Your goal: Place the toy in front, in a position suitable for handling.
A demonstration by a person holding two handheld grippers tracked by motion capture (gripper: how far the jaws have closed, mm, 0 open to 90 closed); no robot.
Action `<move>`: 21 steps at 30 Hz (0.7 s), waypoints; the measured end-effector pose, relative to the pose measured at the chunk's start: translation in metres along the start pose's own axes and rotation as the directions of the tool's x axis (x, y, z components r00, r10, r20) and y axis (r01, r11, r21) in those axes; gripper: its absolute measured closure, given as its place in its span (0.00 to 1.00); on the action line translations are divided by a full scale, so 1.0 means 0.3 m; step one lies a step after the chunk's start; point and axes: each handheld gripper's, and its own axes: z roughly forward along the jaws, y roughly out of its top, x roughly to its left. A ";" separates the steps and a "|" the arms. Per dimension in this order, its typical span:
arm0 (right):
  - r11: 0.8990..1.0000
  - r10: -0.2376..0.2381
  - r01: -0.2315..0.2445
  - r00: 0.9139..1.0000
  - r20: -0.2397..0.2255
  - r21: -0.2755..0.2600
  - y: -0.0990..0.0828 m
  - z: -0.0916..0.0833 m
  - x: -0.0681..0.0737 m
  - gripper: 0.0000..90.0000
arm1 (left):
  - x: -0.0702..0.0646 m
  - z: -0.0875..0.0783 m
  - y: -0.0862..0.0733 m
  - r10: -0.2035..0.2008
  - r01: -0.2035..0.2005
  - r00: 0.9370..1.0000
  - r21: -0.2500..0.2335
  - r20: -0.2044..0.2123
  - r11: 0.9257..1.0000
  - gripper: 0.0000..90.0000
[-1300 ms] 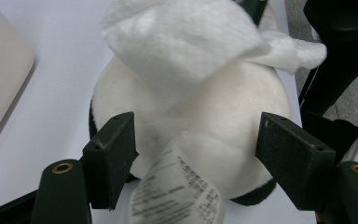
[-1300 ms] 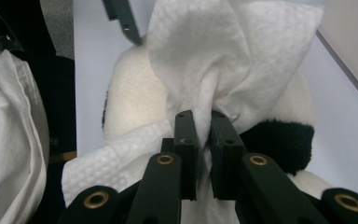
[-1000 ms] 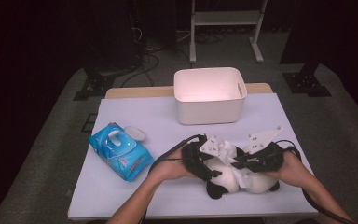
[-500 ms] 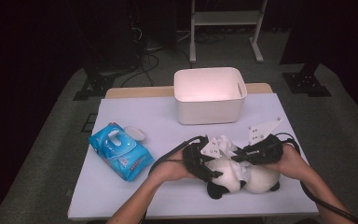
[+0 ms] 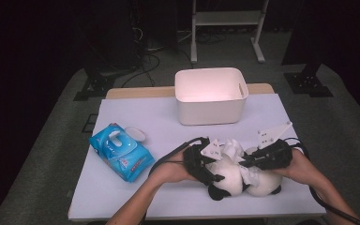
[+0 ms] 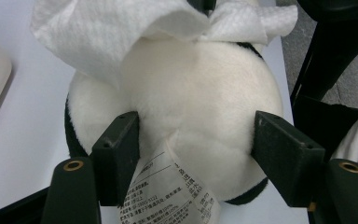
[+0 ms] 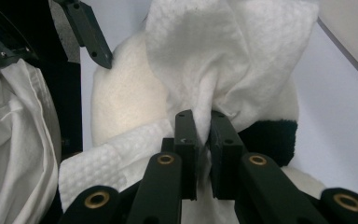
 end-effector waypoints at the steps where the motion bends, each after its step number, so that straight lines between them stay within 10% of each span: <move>1: 1.000 -0.006 0.006 1.000 0.005 0.000 -0.001 0.000 0.003 0.92 | 0.000 -0.003 0.005 -0.001 0.001 1.000 0.001 -0.004 1.000 0.34; 21: 0.996 -0.080 0.080 0.997 0.006 -0.035 0.038 -0.018 0.067 0.92 | -0.041 0.007 0.066 0.066 -0.064 0.997 0.045 -0.040 0.997 0.37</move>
